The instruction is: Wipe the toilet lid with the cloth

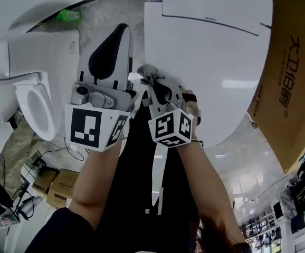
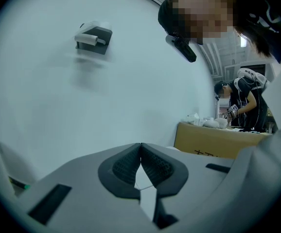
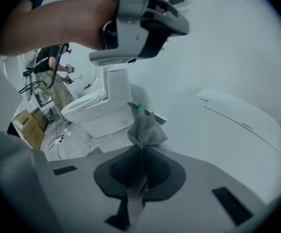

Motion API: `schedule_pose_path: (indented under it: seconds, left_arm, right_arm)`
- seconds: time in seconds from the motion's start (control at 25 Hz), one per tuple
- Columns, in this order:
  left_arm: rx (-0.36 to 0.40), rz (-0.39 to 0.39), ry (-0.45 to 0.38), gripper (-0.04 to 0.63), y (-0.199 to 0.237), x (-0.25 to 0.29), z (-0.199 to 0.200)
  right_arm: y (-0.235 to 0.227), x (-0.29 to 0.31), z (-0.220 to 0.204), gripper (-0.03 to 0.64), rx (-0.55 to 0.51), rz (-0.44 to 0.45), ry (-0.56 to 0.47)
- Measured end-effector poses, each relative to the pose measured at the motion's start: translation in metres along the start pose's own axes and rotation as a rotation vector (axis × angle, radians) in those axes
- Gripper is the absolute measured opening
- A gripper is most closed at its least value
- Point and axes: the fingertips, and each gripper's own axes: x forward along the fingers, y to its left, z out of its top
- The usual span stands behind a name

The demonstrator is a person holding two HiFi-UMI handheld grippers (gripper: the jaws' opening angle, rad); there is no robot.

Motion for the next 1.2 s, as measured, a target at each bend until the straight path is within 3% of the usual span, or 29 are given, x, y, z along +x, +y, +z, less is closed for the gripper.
schedule_pose_path:
  seconds: [0.16,0.28,0.52,0.72,1.2]
  left_arm:
    - [-0.001,-0.007,0.004,0.020,-0.003,0.002,-0.003]
    - [-0.001,-0.015,0.007,0.020,-0.003,0.003,-0.003]
    - [-0.003,-0.025,0.009,0.020,-0.006,0.006,-0.004]
    - [0.001,-0.033,0.008,0.020,-0.010,0.010,-0.002]
    - [0.009,-0.048,0.005,0.020,-0.023,0.012,0.000]
  right_arm:
    - [0.036,0.012,0.003,0.034,-0.071,0.091,0.022]
    - [0.040,0.012,0.004,0.034,-0.105,0.086,0.010]
    - [0.023,0.003,-0.002,0.034,-0.064,0.067,-0.007]
    - [-0.024,-0.027,-0.027,0.034,-0.013,-0.033,-0.002]
    - [-0.168,-0.135,-0.128,0.034,0.132,-0.396,0.106]
